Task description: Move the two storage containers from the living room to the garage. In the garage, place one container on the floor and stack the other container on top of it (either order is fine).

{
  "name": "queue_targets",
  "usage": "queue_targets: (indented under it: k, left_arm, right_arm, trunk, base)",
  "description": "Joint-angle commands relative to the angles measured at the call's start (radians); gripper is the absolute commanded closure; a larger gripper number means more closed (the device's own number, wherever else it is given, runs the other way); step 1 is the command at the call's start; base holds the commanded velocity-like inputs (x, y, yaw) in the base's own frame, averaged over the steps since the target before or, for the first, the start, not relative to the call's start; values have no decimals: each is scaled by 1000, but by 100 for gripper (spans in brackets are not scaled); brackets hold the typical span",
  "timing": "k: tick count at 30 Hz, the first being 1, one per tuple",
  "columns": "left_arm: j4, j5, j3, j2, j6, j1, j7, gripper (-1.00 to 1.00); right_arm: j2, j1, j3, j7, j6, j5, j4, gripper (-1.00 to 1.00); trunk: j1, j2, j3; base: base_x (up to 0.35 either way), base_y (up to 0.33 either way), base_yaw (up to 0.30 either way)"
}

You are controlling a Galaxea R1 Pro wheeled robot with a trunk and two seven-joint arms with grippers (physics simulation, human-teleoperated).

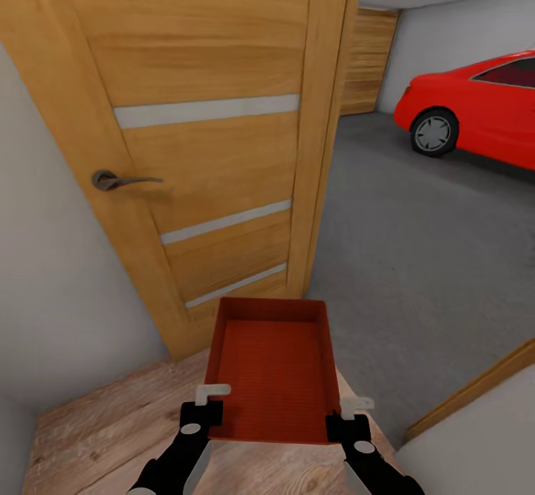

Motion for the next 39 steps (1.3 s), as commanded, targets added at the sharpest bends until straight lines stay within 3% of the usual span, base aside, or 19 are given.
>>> queue_targets:
  k: [1,12,27,39]
  left_arm:
    - [51,-9,-18,0,4,0,-27,100]
    - [51,-9,-17,0,4,0,-27,100]
    - [51,-9,-18,0,11,0,-61,100]
    - [51,-9,-18,0,4,0,-60,100]
  right_arm:
    - [-35,-3,9,-2,1,4,-4,100]
    - [-35,-3,9,-2,1,4,-4,100]
    - [-35,-3,9,-2,1,4,-4,100]
    - [-35,-3,9,-2,1,4,-4,100]
  trunk:
    - [0,-1,-1]
    - [0,-1,-1]
    - [0,-1,-1]
    - [0,-1,-1]
  base:
    - [0,0,-242]
    - [0,0,-239]
    - [288,135,-26]
    - [176,55,-256]
